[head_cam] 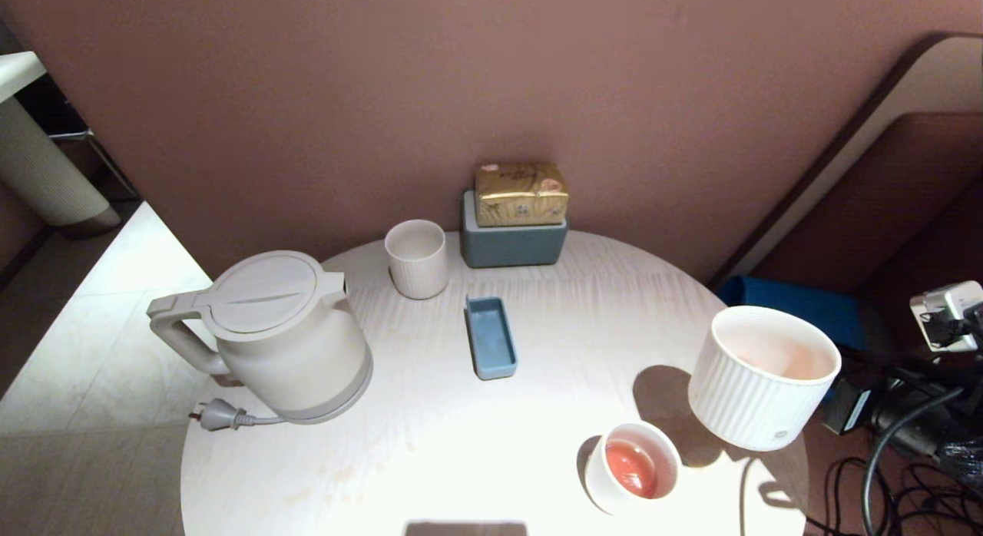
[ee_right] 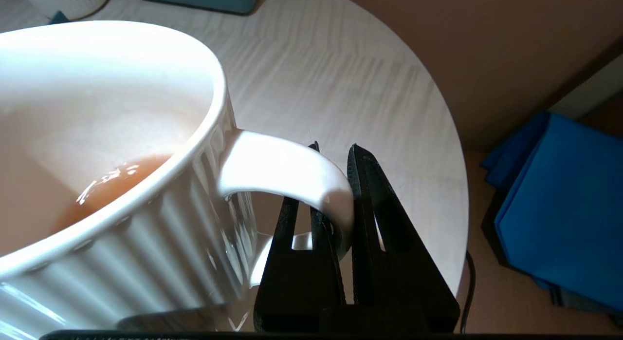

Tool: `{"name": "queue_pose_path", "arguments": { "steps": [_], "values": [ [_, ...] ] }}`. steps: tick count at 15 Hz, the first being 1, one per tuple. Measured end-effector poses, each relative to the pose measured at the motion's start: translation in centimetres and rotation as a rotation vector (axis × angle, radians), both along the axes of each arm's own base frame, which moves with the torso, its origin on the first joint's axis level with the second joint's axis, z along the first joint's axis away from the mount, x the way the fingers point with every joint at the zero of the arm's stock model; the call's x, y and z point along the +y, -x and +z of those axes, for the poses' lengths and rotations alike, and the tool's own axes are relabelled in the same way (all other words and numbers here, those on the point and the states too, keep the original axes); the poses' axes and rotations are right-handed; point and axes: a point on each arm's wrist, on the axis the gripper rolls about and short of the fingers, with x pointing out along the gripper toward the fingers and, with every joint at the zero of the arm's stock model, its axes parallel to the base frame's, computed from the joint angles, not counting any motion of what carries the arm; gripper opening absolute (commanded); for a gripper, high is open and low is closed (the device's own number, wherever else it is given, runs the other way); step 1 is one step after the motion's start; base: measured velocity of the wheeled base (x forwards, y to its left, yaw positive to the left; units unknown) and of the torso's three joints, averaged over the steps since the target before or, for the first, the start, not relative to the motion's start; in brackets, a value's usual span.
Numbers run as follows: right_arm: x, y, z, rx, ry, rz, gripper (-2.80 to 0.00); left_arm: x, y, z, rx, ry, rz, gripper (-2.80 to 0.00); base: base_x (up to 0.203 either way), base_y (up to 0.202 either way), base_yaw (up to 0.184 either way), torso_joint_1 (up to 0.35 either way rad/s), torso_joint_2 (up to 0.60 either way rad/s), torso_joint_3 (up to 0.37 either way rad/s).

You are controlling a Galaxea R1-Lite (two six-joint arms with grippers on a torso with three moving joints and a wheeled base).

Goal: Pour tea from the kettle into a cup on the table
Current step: Pour water into another cup

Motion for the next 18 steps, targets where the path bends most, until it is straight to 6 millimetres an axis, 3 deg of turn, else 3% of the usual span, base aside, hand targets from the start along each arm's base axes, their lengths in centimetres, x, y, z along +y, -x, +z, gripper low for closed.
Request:
{"name": "queue_pose_path", "arguments": {
  "steps": [5,11,18],
  "values": [
    [-0.1,0.8,0.4,-0.047,0.091,0.004,-2.8,0.0,0.0,0.0,0.0,0.0,0.0,-2.8,0.0,0.0,0.0,0.0,0.0,0.0],
    [0.1,0.3,-0.1,-0.069,0.293,0.097,-2.8,0.0,0.0,0.0,0.0,0.0,0.0,-2.8,0.0,0.0,0.0,0.0,0.0,0.0],
    [0.4,-1.0,2.2,-0.084,0.387,0.127,-2.8,0.0,0.0,0.0,0.0,0.0,0.0,-2.8,0.0,0.0,0.0,0.0,0.0,0.0]
  ]
}}
